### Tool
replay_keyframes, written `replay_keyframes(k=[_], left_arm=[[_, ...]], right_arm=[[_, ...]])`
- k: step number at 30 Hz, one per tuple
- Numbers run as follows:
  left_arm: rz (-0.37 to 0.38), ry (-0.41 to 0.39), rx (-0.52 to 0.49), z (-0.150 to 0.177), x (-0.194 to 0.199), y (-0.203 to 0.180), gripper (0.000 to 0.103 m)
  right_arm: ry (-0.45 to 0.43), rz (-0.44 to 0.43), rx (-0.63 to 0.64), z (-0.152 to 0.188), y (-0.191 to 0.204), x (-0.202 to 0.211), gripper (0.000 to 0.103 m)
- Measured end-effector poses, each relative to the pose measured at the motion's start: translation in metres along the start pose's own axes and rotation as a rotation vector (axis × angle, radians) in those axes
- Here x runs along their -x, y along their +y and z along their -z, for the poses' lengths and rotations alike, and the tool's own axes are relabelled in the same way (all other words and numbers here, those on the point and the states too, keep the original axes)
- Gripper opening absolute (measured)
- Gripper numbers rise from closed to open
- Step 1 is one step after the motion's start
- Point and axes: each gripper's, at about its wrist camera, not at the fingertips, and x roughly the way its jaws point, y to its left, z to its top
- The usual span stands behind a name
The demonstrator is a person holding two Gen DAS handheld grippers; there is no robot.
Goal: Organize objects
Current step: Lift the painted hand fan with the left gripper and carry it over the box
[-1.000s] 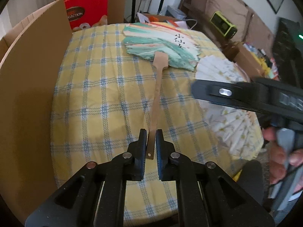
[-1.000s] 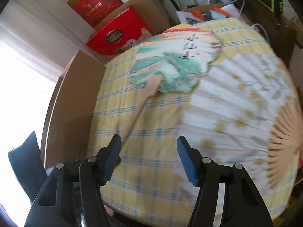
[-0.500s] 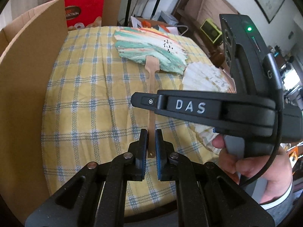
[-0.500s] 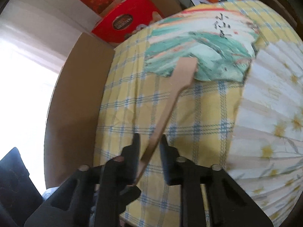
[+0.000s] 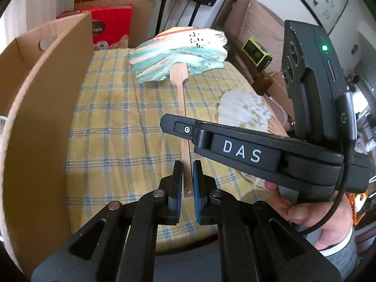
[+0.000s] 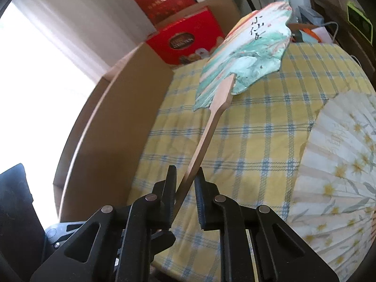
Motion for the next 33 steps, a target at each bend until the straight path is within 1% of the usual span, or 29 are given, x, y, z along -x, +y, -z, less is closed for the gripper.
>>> replay_keyframes(k=[2,6,11,16,20,26,29,33], left_arm=[[-0.003,-0.011,-0.007,0.002,0.005,-0.002,0.008],[-0.034,-0.041,-0.033,0.006,0.018,-0.008,0.008],[-0.091,-0.095,-0.073,0.009,0.039,-0.017,0.009],[-0.117,-0.127,-0.080,0.012,0.058,-0.017,0.009],[-0.148,-0.150,-0.074,0.015,0.070,-0.008,0.009],[-0.197,-0.186,-0.040,0.018,0.096,0.012,0.009],[-0.211,-0.192,-0.017,0.021,0.106,0.029,0.009],[-0.227,-0.191,0.025,0.029,0.121,0.054,0.010]], right_arm=[[-0.012,-0.009,0.003,0.003,0.003,0.003,0.015],[-0.032,-0.049,0.004,0.007,0.009,0.011,0.015],[-0.060,-0.069,0.027,0.006,0.025,0.020,0.015],[-0.092,-0.098,0.057,0.006,0.044,0.029,0.015],[-0.085,-0.118,0.089,0.004,0.062,0.027,0.015],[-0.071,-0.147,0.156,-0.003,0.100,0.012,0.015],[-0.058,-0.165,0.190,-0.004,0.118,0.003,0.015],[-0.015,-0.194,0.213,-0.003,0.137,-0.016,0.015]])
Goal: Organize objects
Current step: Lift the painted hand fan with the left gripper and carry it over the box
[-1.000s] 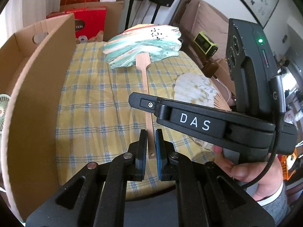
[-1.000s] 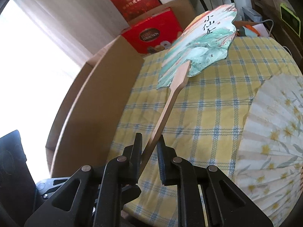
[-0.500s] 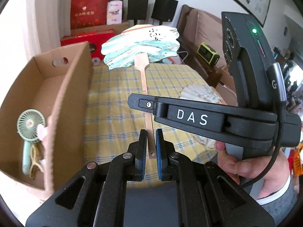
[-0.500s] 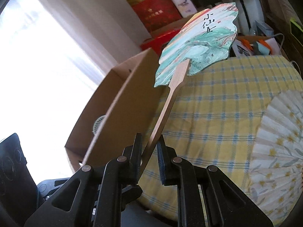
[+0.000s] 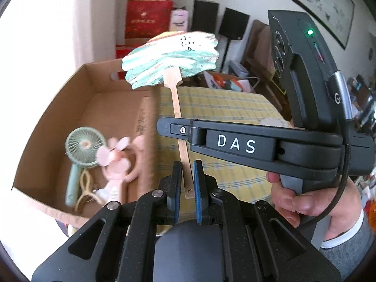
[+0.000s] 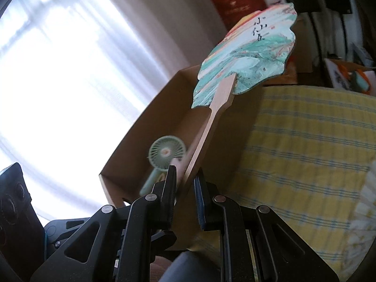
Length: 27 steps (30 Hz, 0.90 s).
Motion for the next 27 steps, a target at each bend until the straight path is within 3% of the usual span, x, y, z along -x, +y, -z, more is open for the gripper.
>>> replay_keyframes(k=[15,27], left_arm=[[-0.043,0.038,0.075,0.017,0.005,0.067,0.010],[-0.040,0.042,0.073,0.019,0.013,0.072,0.010]], right_arm=[[0.129,-0.051,0.035,-0.002,0.041,-0.078,0.015],[0.151,-0.020,0.076,-0.006,0.055,-0.084,0.017]])
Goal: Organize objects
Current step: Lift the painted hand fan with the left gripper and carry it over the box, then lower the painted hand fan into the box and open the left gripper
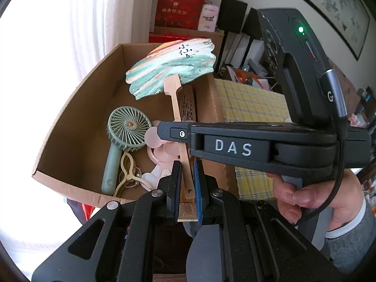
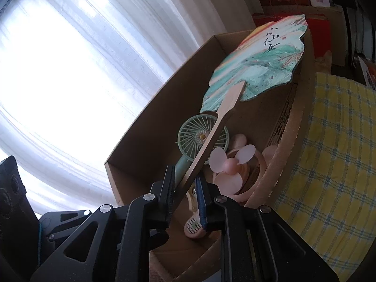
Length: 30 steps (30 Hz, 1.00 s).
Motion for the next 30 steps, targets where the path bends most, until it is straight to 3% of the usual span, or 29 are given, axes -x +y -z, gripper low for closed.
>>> replay_keyframes(k=[5,9,20,27,30], left_arm=[[-0.014,0.007,0.010,0.000,-0.005,0.004,0.009],[-0.037,0.027,0.035,0.001,-0.015,0.015,0.008],[-0.092,0.054,0.029,-0.010,-0.038,0.025,0.008],[-0.225,0.102,0.043,-0.022,-0.055,0.063,0.011],[-0.236,0.127,0.078,-0.021,-0.061,0.076,0.012]], right_arm=[[0.015,0.045,0.028,0.000,0.007,-0.002,0.020],[0.006,0.072,0.028,0.000,0.005,0.009,0.036],[-0.073,0.115,-0.004,0.008,-0.023,0.066,0.040],[-0.085,0.120,-0.043,0.025,-0.040,0.081,0.040],[-0.087,0.121,-0.050,0.029,-0.043,0.085,0.041]])
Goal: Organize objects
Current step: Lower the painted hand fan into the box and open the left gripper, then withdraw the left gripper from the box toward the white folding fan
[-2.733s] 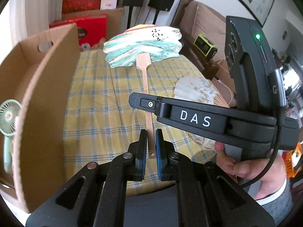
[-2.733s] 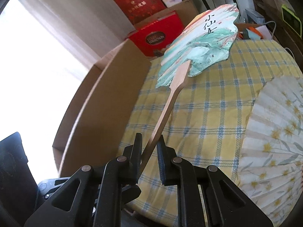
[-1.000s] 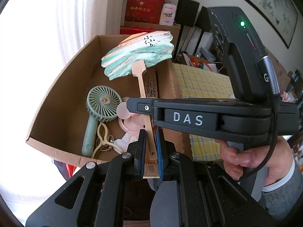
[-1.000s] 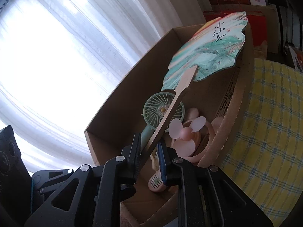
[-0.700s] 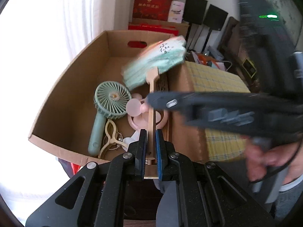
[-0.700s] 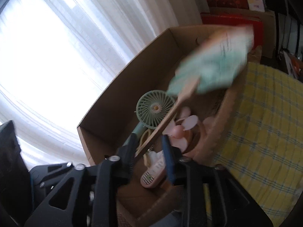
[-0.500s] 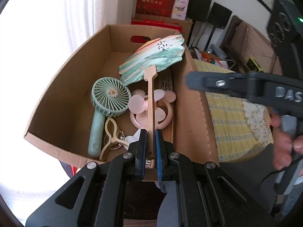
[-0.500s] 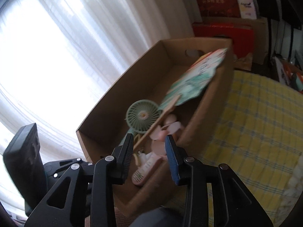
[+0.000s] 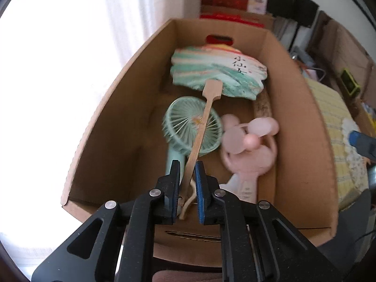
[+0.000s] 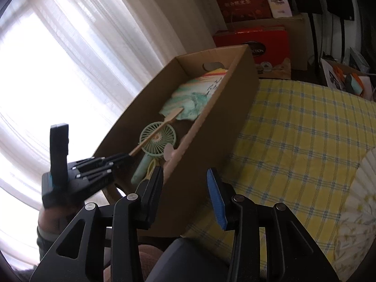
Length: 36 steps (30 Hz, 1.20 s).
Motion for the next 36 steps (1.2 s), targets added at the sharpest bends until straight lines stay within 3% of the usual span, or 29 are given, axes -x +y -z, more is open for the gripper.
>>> replay_keyframes(k=[3,7,15,23,25,28,36], left_arm=[[0.021,-0.008,0.035,0.002,-0.003,0.006,0.013],[0.072,-0.023,0.079,0.000,0.001,0.013,0.035],[0.103,-0.094,0.116,-0.006,0.031,0.020,0.051],[0.112,-0.122,0.087,-0.005,0.053,0.005,0.062],[0.114,-0.127,0.080,-0.004,0.058,-0.001,0.069],[0.120,-0.141,0.059,-0.002,0.064,-0.012,0.081],[0.123,-0.165,0.009,-0.002,0.077,-0.042,0.090]], right_arm=[[-0.001,-0.004,-0.002,0.003,-0.001,0.004,0.042],[-0.007,-0.001,-0.006,0.006,-0.002,0.007,0.044],[-0.031,0.032,-0.001,0.013,-0.006,0.024,0.050],[-0.053,0.137,0.000,0.015,-0.017,0.039,0.057],[-0.057,0.146,-0.002,0.016,-0.019,0.042,0.059],[-0.068,0.182,0.007,0.018,-0.019,0.046,0.063],[-0.111,0.279,0.010,0.020,-0.026,0.063,0.082]])
